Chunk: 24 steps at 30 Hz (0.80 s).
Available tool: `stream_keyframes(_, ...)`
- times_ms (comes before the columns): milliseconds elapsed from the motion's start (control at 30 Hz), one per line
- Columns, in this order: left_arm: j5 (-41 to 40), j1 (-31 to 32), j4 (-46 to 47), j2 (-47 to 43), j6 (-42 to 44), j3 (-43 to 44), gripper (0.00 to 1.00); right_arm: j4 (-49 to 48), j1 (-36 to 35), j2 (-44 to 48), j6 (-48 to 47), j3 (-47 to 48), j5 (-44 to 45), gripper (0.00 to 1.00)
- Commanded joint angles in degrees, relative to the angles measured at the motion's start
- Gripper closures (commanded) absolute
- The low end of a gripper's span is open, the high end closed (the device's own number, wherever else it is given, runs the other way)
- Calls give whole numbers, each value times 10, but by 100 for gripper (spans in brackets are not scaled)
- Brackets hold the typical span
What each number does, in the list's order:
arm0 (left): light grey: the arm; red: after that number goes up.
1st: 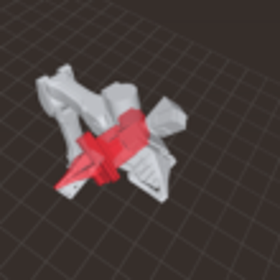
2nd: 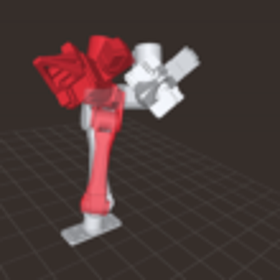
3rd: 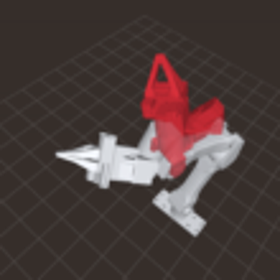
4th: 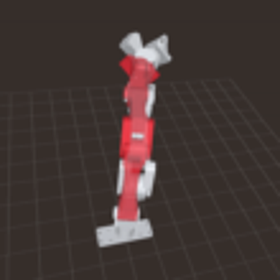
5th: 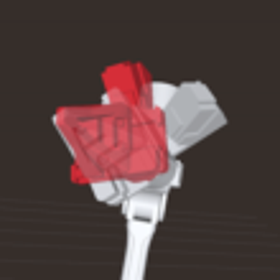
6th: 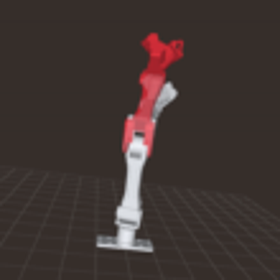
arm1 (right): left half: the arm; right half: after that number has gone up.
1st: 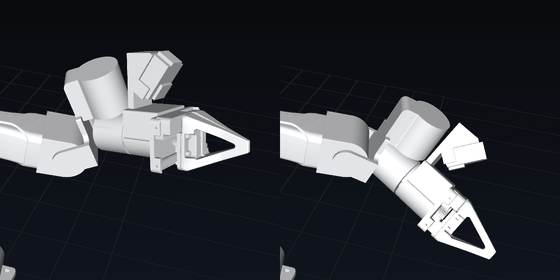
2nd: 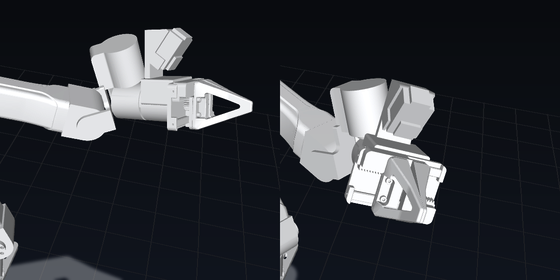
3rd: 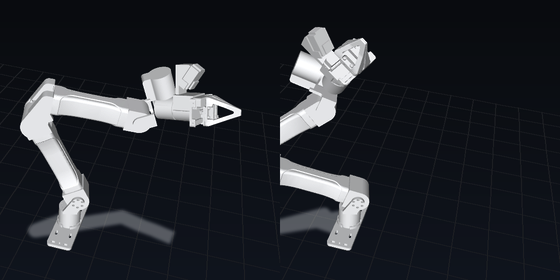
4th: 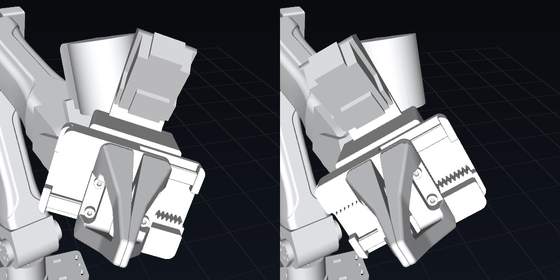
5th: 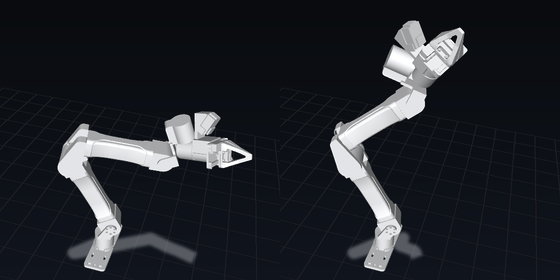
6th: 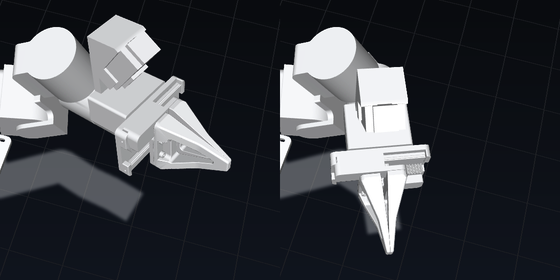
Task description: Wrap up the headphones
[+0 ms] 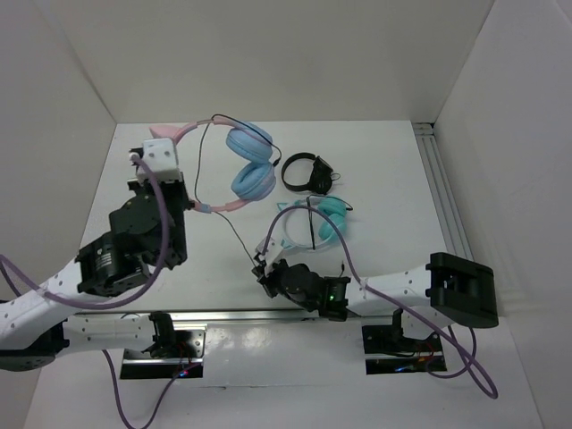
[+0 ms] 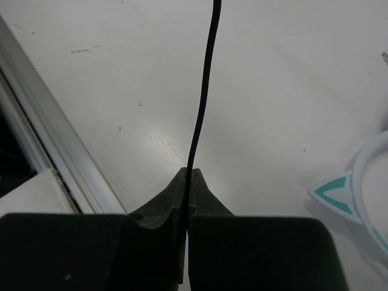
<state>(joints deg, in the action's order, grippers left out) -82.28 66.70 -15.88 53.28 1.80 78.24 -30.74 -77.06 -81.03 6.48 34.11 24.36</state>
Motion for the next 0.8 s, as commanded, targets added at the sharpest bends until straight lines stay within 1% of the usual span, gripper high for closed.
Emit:
stream_keyframes(0,11,3,16,39,17,50,100,19,20,10,-4,22,40,100)
stream_keyframes(33,25,3,-25,53,-13,63,100,11,28,10,2,22,34,100)
stream_keyframes(67,60,-32,-76,87,-93,81,100,11,45,4,2,17,27,100)
stream_keyframes(100,105,-61,-154,112,-161,141,100,4,54,-1,7,17,11,100)
stream_keyframes(133,194,-99,-265,138,-211,165,100,-5,63,-1,7,17,3,100)
stream_keyframes(167,241,-174,-281,160,-240,176,100,-5,77,-1,14,11,-5,100)
stream_keyframes(200,271,-197,-286,182,-252,177,100,-12,82,-1,14,10,-18,100)
stream_keyframes(233,297,-210,-269,182,-245,157,100,-18,82,-1,14,4,-19,100)
stream_keyframes(267,306,-216,-199,173,-231,135,100,-23,88,-1,20,-3,-27,100)
stream_keyframes(300,317,-233,-175,168,-218,106,100,-23,88,-1,20,-3,-27,100)
stream_keyframes(333,330,-247,-166,173,-218,106,100,-23,94,-1,20,-3,-33,100)
stream_keyframes(400,346,-290,-178,196,-231,114,100,-18,94,-1,20,-3,-34,100)
stream_keyframes(467,353,-312,-178,212,-231,108,100,-11,94,-1,20,3,-40,100)
stream_keyframes(567,371,-359,-143,217,-236,83,100,-5,94,10,14,3,-45,100)
stream_keyframes(600,371,-379,-143,217,-245,82,100,1,88,11,14,3,-45,100)
stream_keyframes(667,371,-398,-156,222,-260,89,100,7,88,25,14,3,-37,100)
stream_keyframes(733,424,-426,-179,227,-282,108,100,30,81,25,7,3,-25,100)
stream_keyframes(767,446,-432,-187,227,-282,125,100,38,81,25,7,3,7,100)
